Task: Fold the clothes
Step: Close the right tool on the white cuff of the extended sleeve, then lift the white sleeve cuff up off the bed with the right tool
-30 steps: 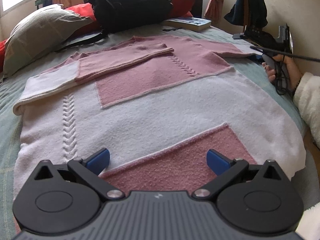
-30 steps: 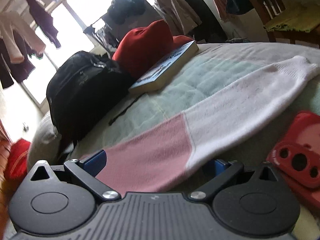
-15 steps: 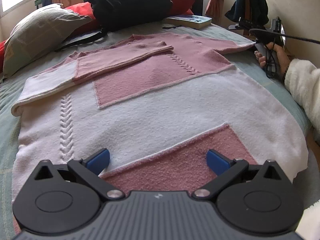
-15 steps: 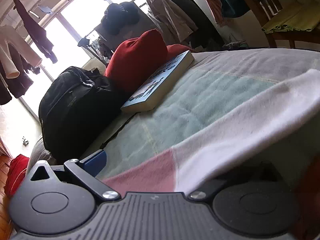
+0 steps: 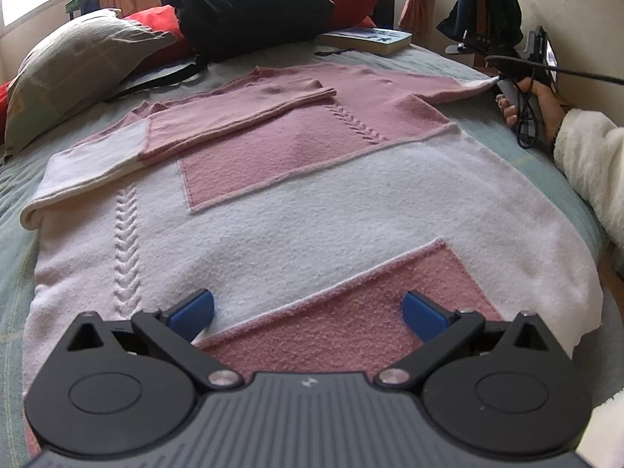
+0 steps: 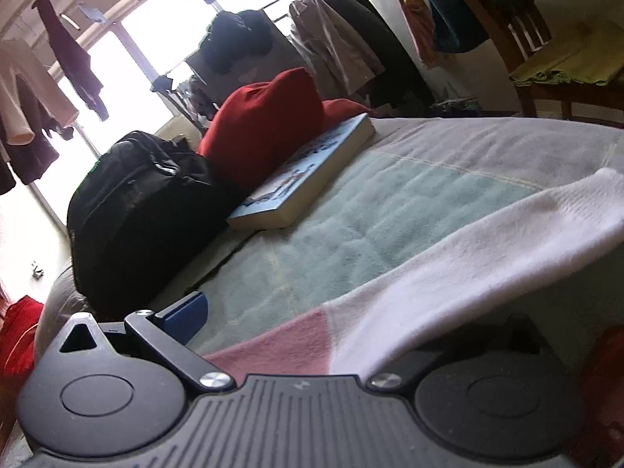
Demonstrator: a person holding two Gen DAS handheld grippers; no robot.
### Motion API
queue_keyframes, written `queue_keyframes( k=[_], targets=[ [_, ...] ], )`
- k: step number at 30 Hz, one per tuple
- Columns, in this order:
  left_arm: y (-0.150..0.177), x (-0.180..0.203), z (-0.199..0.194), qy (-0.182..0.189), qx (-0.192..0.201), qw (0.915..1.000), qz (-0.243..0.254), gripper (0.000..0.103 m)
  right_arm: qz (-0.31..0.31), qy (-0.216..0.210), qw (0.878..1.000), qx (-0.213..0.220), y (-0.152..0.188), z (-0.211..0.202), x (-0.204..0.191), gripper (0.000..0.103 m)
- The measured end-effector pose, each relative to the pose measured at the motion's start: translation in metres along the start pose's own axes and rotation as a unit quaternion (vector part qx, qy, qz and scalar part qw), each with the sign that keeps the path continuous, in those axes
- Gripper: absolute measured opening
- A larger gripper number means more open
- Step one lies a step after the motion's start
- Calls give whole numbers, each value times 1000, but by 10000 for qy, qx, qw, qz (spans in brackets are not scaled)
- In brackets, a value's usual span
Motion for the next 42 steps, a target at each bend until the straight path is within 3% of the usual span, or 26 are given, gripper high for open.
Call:
queue_keyframes(
  k=[21,29,42],
  targets=[
    [6,6,-16,92,15,9999,126,102,-401,-450,9981,103,-14,-24,-59,103],
    [7,5,-29,221,-4,9993,315,102,-750,-425,9960,-218,-13,-25,-91,103],
    [4,-2,-44,436,98,9985,331,102,-925,-549,9937,-328,-11,-29,-131,103]
  ],
)
Point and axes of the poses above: each gripper's, at about its wrist camera, not at the fingertips, and z roughly the way its jaws point, x to its right, y to its underside, the point moved 9 cm from there along z, roughly the way its jaws point, and after that the axes turned 6 degrees about -z, right-handed, at the moved point
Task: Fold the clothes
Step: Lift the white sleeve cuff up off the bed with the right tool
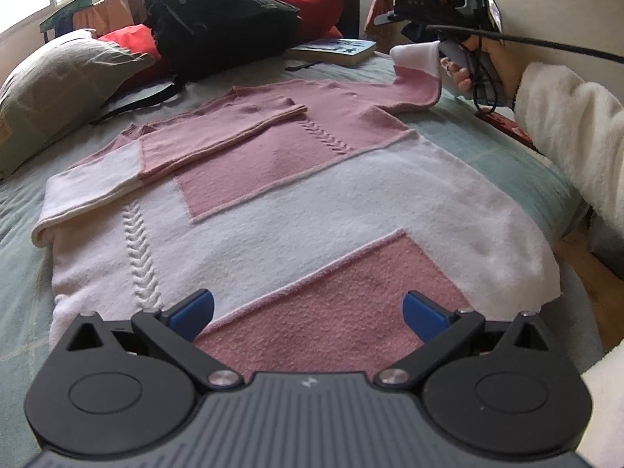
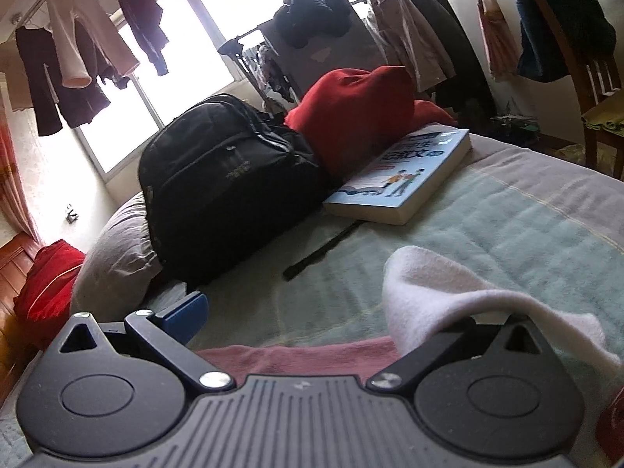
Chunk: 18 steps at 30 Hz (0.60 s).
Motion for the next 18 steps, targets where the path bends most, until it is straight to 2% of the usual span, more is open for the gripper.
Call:
queue_keyframes(
  k=[18],
  targets=[
    [3,-20,-18,-99,150,9997,-141,102,-348,-279,9990,-38,-11,2,-71,103]
  ],
)
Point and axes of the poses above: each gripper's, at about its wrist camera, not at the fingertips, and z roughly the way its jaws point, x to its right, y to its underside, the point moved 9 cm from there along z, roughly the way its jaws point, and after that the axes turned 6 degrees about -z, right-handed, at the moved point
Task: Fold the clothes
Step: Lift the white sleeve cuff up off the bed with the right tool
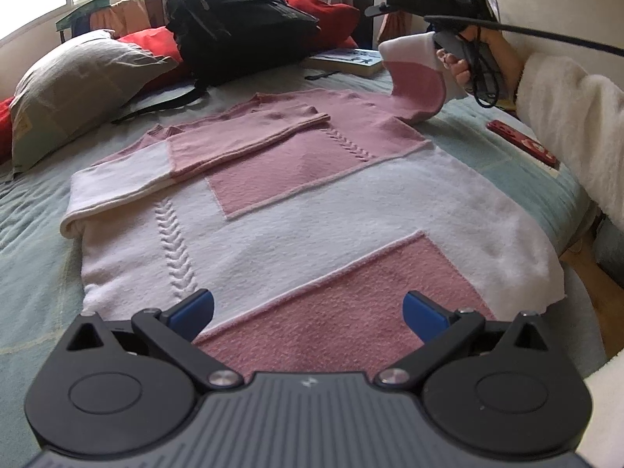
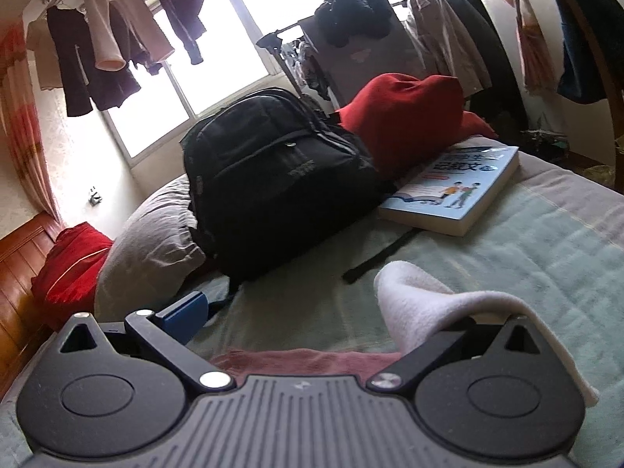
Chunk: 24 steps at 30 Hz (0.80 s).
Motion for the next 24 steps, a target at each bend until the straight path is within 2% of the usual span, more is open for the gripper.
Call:
queue_keyframes(
  k=[24],
  targets=[
    [16,-23,-13,110,44,9998,-150,102,-372,-246,9988,-200,2,30,-89,103]
  ],
)
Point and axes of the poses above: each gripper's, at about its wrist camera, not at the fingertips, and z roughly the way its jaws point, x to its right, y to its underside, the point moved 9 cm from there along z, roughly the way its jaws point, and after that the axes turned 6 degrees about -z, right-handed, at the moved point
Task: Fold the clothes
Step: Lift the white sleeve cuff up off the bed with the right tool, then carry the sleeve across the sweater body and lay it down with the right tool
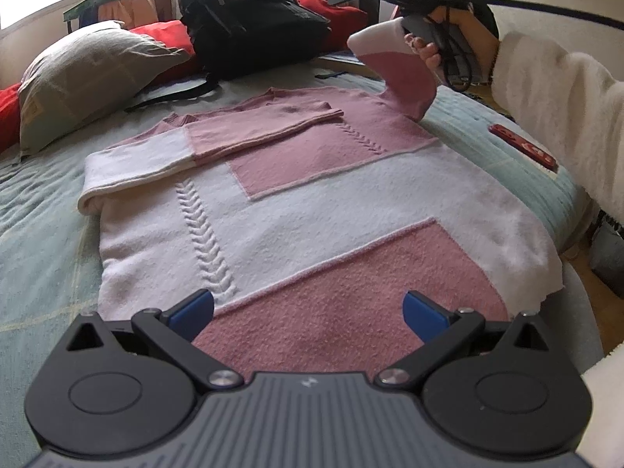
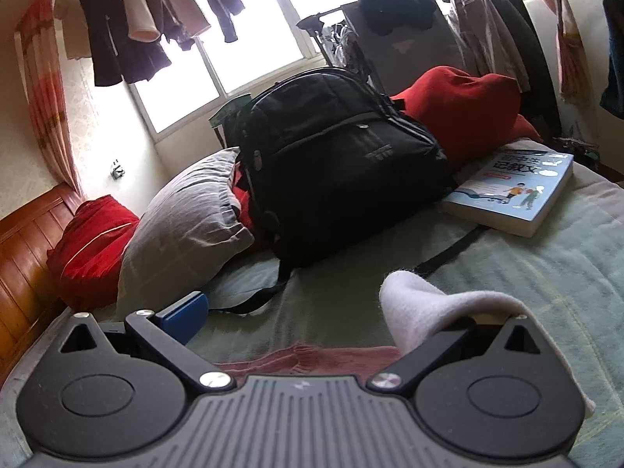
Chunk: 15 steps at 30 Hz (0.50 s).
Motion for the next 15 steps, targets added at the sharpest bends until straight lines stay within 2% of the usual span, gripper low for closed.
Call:
queue_keyframes(
  k=[15],
  targets=[
    [9,-15,-9,87,95,9997,-209,102,-269,-179,9994,-159,7,25,-57,103]
  ],
)
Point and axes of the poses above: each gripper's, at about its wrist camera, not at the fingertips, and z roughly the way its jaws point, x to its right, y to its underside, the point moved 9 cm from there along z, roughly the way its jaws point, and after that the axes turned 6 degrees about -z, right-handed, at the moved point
